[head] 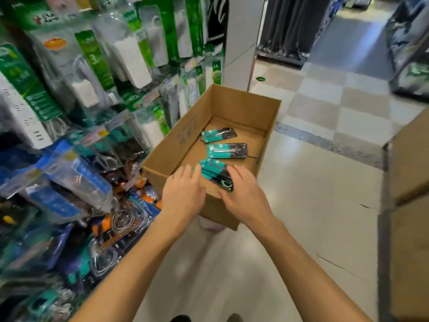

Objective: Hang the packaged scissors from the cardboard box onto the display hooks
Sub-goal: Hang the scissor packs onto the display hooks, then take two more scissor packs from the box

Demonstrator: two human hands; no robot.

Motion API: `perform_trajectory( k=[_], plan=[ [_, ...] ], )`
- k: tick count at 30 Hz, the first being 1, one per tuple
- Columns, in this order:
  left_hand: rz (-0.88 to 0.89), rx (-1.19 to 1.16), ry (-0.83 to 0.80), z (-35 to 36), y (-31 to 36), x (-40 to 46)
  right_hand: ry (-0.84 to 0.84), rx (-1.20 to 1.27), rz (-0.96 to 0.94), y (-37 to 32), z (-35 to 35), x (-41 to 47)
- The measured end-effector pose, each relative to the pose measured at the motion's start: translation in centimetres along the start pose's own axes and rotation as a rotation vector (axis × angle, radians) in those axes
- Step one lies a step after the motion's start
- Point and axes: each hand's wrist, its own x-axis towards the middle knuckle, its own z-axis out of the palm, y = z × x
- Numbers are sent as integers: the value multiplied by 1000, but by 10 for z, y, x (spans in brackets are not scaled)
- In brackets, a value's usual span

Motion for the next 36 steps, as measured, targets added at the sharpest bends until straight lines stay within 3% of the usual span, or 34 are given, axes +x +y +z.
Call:
perform_trajectory(
  k=[7,21,36],
  plan=[
    [-64,4,-44,27,60,51,-6,-61,-30,78,-36,21],
    [-204,103,-286,82,88,141,-224,-82,-143,139,-6,122],
    [-489,-63,-445,148,76,223,-627,-241,-448,197,43,285]
  ],
)
